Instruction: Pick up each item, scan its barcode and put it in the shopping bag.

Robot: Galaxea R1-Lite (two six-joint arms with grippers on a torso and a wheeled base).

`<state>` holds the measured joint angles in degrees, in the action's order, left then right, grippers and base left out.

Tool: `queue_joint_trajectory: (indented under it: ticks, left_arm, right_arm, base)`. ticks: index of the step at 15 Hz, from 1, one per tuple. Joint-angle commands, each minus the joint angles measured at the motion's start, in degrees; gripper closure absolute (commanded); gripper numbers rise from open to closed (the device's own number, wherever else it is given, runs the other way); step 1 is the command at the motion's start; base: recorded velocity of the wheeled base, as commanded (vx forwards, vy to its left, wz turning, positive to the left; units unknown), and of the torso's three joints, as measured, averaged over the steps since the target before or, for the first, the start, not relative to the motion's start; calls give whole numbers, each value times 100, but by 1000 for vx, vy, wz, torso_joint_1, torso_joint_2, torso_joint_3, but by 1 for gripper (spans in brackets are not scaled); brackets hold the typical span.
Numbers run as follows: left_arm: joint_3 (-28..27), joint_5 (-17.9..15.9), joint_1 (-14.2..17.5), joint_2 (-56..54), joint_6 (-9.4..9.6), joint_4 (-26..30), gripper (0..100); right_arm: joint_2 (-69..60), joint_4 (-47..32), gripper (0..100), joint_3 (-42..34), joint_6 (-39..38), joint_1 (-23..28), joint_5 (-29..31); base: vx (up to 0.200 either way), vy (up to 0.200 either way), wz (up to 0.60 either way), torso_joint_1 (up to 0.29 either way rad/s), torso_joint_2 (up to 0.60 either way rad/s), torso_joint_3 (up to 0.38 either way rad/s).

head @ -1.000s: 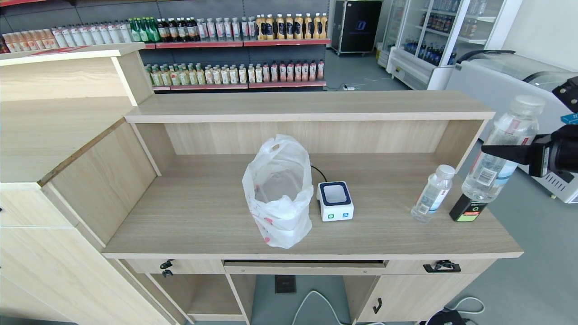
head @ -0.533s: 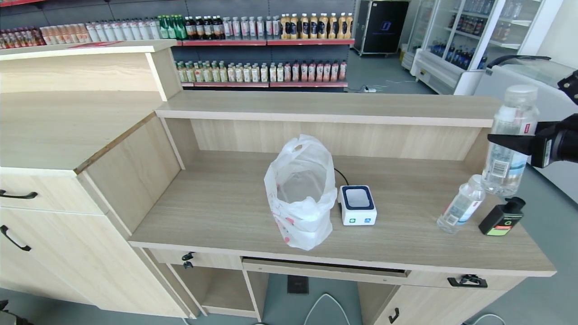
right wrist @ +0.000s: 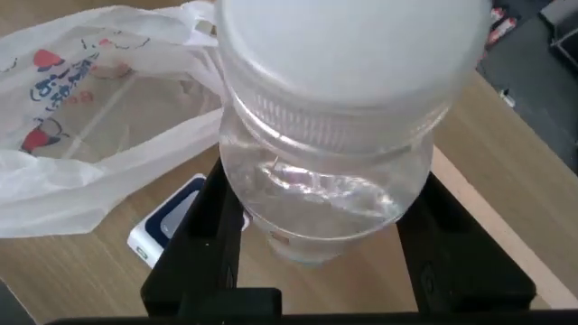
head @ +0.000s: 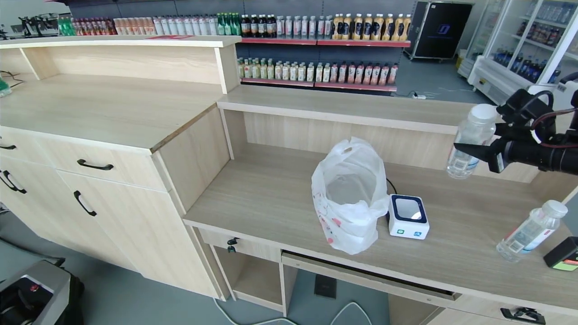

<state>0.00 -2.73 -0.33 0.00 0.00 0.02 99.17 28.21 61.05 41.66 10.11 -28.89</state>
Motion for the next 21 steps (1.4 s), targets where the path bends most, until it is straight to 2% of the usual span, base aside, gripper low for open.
queue_joint_trajectory:
  ticks: [1, 6, 13, 16, 21]
  left_arm:
    - [0, 1, -2, 9, 0, -2, 0]
    - [0, 1, -2, 9, 0, -2, 0]
    - [0, 1, -2, 9, 0, -2, 0]
    - [0, 1, -2, 9, 0, -2, 0]
    - [0, 1, -2, 9, 0, -2, 0]
  right_arm:
    - [683, 493, 100, -23, 422, -123, -2]
    - [1438, 1960, 100, -5, 475, -536, -117]
    - [1992, 2857, 100, -32, 484, -624, -310]
    - [2194, 3182, 100, -76, 572, -624, -688]
    - [2511, 3745, 100, -155, 616, -606, -758]
  base:
    - [0, 0, 0, 0, 0, 0]
    - [0, 0, 0, 0, 0, 0]
    - [0, 0, 0, 0, 0, 0]
    - [0, 0, 0, 0, 0, 0]
    - [0, 0, 0, 0, 0, 0]
